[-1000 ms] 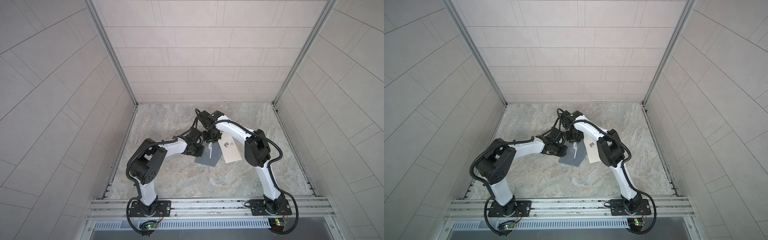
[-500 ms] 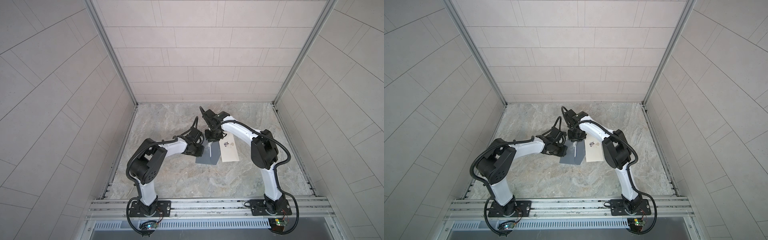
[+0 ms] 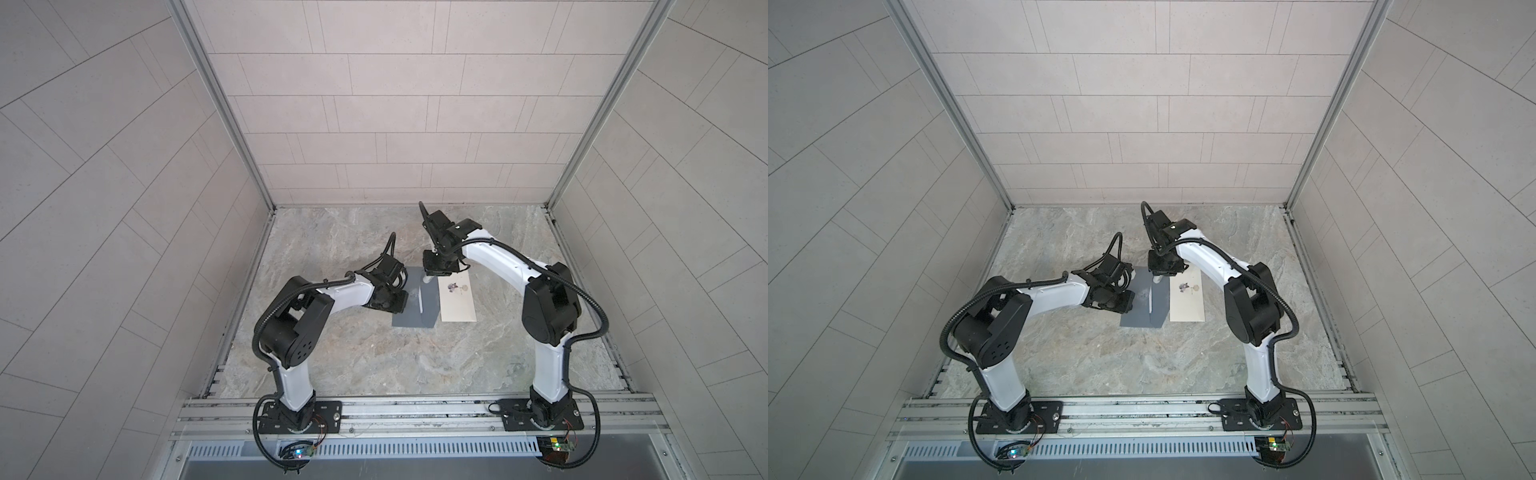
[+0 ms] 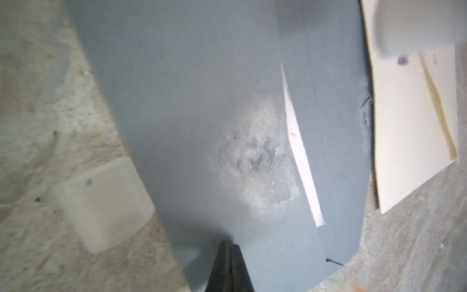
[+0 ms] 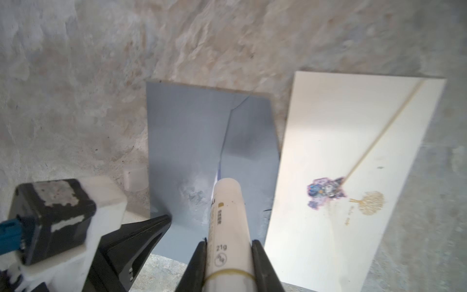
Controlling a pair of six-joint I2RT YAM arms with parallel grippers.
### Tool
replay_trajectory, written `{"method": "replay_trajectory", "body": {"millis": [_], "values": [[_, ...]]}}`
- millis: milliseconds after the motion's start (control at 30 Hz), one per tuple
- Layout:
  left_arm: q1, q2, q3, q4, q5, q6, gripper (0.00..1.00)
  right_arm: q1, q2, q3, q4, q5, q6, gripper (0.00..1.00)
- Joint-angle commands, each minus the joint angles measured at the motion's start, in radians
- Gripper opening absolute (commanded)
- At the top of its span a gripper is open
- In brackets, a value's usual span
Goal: Place the letter into the envelope and seal it
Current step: 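Lift the glue stick off the envelope with the right gripper, then lay the glue stick on the cream card and open the right gripper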
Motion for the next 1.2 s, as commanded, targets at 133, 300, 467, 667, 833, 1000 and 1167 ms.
{"method": "replay_trajectory", "body": {"millis": [133, 300, 467, 667, 833, 1000, 1167], "values": [[0.016, -0.055, 0.025, -0.125, 0.016, -0.037, 0.01, -0.048, -0.132, -0.225, 0.214, 0.175, 0.002, 0.00], [0.063, -0.149, 0.033, -0.036, 0.133, -0.135, 0.15, -0.034, -0.238, -0.466, 0.463, 0.276, 0.005, 0.00], [0.111, -0.196, 0.022, 0.018, 0.202, -0.212, 0.28, 0.015, -0.312, -0.608, 0.511, 0.341, 0.001, 0.08], [0.124, -0.205, 0.004, -0.040, 0.169, -0.194, 0.43, 0.046, -0.338, -0.718, 0.444, 0.265, 0.037, 0.31], [0.125, -0.193, -0.026, -0.088, 0.121, -0.156, 0.44, 0.046, -0.377, -0.727, 0.403, 0.252, 0.022, 0.54], [0.124, -0.175, -0.053, -0.118, 0.087, -0.117, 0.42, 0.045, -0.441, -0.690, 0.386, 0.240, 0.004, 0.61], [0.124, -0.140, -0.066, -0.118, 0.075, -0.108, 0.32, 0.041, -0.418, -0.607, 0.354, 0.169, -0.006, 0.20]]}}
